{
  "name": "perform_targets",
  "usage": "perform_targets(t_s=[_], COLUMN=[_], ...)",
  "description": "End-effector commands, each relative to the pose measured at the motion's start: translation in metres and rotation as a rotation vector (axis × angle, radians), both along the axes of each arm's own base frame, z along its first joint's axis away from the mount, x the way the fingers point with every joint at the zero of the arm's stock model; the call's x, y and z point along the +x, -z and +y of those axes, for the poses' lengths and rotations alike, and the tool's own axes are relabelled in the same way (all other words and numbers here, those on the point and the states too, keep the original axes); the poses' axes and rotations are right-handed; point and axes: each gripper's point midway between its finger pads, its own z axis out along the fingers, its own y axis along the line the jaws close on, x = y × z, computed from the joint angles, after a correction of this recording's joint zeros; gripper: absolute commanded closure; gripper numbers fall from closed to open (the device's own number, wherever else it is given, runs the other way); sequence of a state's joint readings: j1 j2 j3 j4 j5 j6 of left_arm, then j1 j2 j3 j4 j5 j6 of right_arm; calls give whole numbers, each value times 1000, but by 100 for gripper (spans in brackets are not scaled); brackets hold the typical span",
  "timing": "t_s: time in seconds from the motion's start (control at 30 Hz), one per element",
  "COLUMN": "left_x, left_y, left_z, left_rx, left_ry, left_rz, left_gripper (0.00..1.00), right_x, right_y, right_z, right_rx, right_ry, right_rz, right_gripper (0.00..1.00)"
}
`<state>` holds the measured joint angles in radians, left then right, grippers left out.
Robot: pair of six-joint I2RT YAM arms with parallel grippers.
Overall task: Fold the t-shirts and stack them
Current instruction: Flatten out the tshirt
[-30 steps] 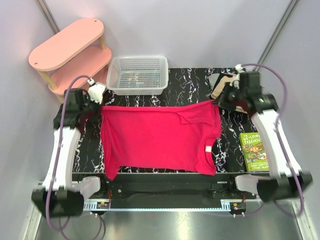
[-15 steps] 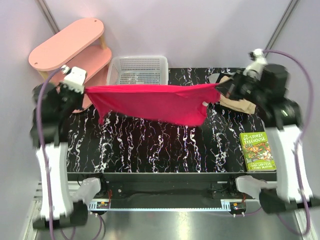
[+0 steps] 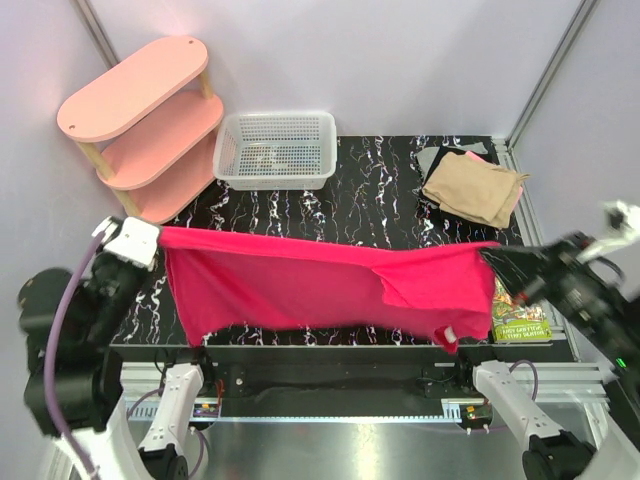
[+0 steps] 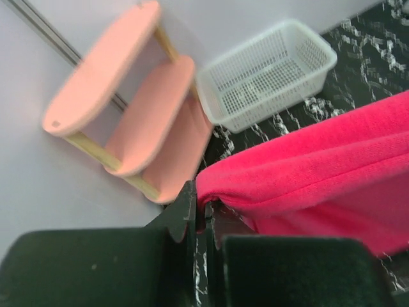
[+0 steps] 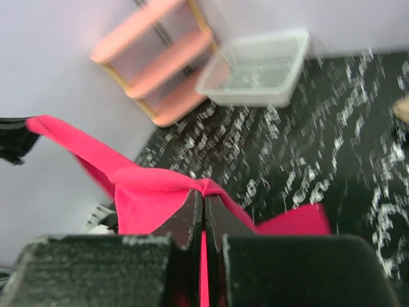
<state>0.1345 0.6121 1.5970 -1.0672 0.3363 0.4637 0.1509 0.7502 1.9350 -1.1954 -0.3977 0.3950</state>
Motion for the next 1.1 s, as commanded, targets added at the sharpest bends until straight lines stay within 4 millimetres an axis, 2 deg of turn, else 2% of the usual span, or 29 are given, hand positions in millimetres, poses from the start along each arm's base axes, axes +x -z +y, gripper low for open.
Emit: perform_targets(t_s=[0.0,0.03,0.07,0.1,0.13,0.17,0.23,0.27,0.3,0.33,0.37,0.5,0.6,0.7,0.8,0.83,1.07], left_x=[54,69,89,105,124,144,169,182,190,198,203,218,220,225,232,235,247], left_y=[60,65,86,118,128,154,182,200,208,206,209,225,244,254,264,273,296], left_z=[19,22,27,34,39,43,49,51,53,54,55,61,66,66,67,68,69], left_rx=[5,10,6,8,9,4,5,0,-7,-10,-11,6,29,33,33,33,52], left_ry=[-57,-64,-75,-97,-109,-112,-123,-127,-135,-137,-138,-154,-166,-161,-162,-163,-153], left_rz=[168,162,220,296,292,368,419,473,493,486,493,518,546,542,565,588,617], left_gripper=[100,100,100,100,100,100,100,100,100,100,100,100,100,100,100,100,100], right_x=[80,99,125,140,159,190,221,245,256,265,279,295,295,295,297,298,306], right_y=[49,68,74,81,97,107,120,134,136,140,151,177,208,230,247,252,270], right_z=[-4,-4,-6,-8,-8,-9,-7,-2,0,3,6,9,11,11,12,13,15], right_rx=[-38,-56,-69,-88,-106,-126,-153,-162,-161,-163,-168,-174,-180,-189,-194,-198,-200], right_ry=[100,115,153,170,186,217,222,214,208,201,197,190,179,179,172,167,166], right_rz=[196,244,250,258,294,311,344,380,383,392,416,463,519,558,595,608,640], right_gripper=[100,100,100,100,100,100,100,100,100,100,100,100,100,100,100,100,100])
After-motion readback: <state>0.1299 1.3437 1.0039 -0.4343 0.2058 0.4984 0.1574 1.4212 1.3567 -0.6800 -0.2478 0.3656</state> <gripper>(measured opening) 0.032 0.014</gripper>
